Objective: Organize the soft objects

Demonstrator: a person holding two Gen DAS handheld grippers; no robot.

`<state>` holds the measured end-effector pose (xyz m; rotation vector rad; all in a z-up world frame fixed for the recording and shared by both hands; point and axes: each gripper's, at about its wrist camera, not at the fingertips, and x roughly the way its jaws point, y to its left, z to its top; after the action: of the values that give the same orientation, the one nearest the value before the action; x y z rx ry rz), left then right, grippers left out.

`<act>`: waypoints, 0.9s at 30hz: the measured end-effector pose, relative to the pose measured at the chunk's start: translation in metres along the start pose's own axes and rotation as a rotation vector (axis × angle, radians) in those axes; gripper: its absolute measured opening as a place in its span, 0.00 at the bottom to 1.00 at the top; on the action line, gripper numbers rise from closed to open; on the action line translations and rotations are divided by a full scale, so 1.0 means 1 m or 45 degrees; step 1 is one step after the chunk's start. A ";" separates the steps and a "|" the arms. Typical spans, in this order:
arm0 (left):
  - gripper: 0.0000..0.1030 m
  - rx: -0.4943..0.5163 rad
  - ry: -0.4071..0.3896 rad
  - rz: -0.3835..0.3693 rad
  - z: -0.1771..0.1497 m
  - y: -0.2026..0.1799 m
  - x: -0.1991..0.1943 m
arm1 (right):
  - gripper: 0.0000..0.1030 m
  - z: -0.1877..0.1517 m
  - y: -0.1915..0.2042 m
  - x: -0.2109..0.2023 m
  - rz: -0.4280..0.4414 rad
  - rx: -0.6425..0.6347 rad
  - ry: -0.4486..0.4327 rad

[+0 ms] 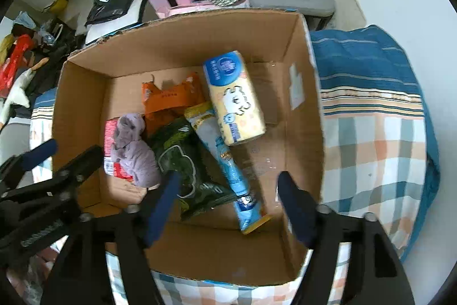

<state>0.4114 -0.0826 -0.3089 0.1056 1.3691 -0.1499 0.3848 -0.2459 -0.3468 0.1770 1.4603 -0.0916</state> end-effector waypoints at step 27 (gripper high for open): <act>0.98 -0.079 -0.353 0.049 -0.091 0.017 -0.147 | 0.99 -0.091 0.001 -0.121 -0.022 0.011 -0.327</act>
<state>0.2977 -0.0442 -0.1835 0.0562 1.0933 -0.0858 0.2820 -0.2348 -0.2355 0.1536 1.2053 -0.1296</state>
